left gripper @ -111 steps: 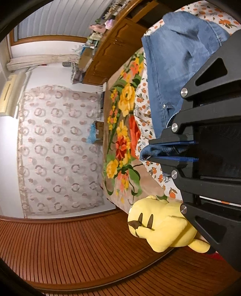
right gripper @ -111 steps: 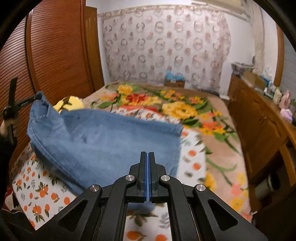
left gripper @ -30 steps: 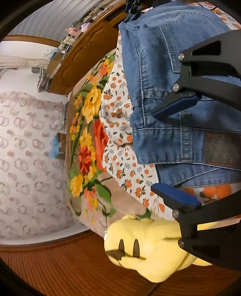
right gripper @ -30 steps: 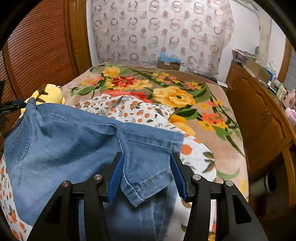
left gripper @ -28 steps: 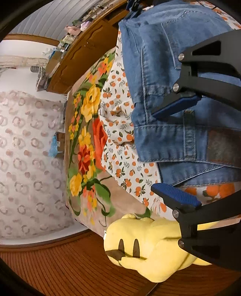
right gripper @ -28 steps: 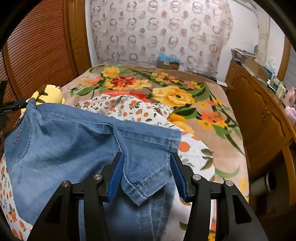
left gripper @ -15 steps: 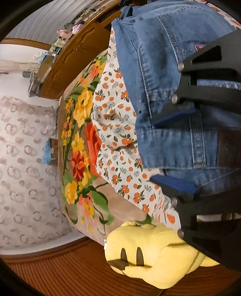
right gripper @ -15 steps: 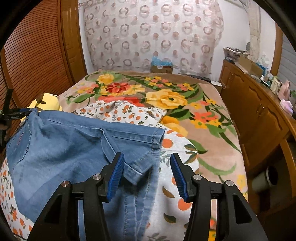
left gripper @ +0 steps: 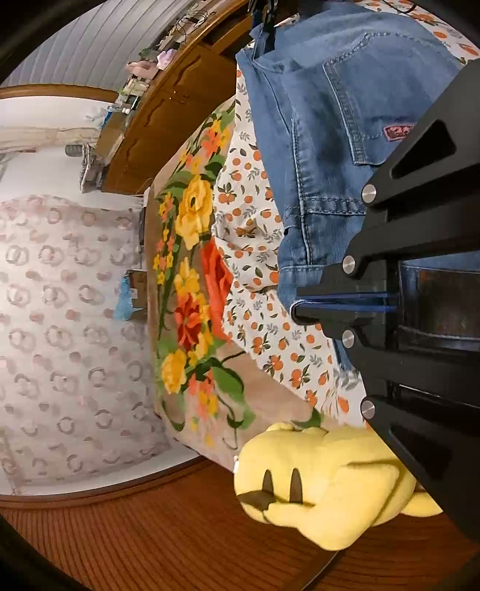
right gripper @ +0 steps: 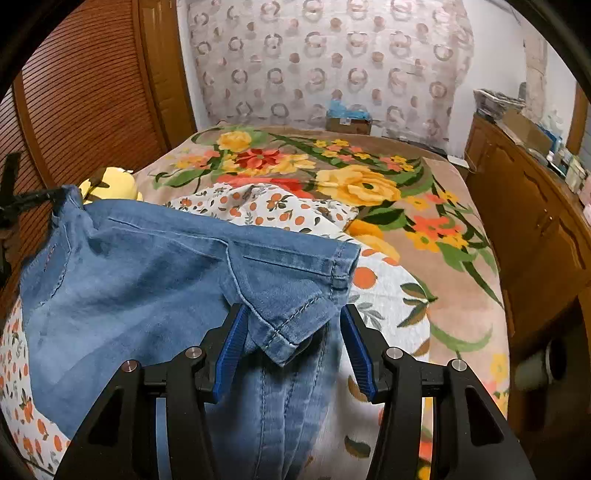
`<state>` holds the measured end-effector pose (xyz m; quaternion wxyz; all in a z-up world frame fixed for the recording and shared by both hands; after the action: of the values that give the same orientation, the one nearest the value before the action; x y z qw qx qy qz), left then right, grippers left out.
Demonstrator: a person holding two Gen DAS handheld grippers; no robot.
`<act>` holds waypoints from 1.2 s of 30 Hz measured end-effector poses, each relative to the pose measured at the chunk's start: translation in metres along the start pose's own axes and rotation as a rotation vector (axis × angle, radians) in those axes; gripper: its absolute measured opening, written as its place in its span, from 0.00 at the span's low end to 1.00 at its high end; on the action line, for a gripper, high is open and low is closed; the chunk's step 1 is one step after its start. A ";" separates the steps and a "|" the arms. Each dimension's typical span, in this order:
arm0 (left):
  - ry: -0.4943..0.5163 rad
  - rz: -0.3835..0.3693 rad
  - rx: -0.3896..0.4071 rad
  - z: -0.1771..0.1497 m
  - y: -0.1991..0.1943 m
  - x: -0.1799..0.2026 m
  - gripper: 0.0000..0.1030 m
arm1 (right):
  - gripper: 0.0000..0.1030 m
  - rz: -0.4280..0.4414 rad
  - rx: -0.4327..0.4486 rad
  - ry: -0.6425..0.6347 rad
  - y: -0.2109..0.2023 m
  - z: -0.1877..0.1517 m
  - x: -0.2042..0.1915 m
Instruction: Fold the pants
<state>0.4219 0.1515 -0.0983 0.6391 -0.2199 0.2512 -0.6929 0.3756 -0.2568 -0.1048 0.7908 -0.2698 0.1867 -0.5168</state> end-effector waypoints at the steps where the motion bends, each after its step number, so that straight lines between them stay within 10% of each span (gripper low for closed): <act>1: 0.001 0.013 0.009 0.002 -0.004 -0.002 0.03 | 0.52 0.002 -0.002 -0.005 0.002 0.000 0.001; 9: -0.033 0.076 0.102 0.016 -0.040 -0.021 0.03 | 0.09 0.054 0.026 -0.018 -0.004 0.010 0.000; 20: -0.093 0.094 0.042 -0.001 -0.009 -0.033 0.03 | 0.10 -0.066 0.067 0.052 0.004 0.042 0.015; 23: -0.086 0.093 0.033 -0.006 -0.012 -0.026 0.04 | 0.35 -0.093 0.038 0.059 0.015 0.033 0.012; 28: -0.053 0.067 0.060 -0.010 -0.031 -0.013 0.42 | 0.44 -0.084 0.060 0.079 -0.003 0.025 0.009; 36: -0.040 -0.011 0.082 -0.024 -0.062 0.020 0.43 | 0.44 -0.057 0.025 0.063 -0.035 -0.018 -0.002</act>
<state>0.3574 0.1368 -0.0785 0.6488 -0.2086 0.2086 -0.7015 0.3392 -0.2705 -0.0973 0.7727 -0.2486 0.1974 -0.5497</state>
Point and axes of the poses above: each gripper's, at about its wrist camera, not at the fingertips, and y roughly the way its jaws point, x to its right, z to its top, the point moved 7 cm from there along y, roughly the way its jaws point, and after that the axes turned 5 degrees about x, right-handed, at the moved point
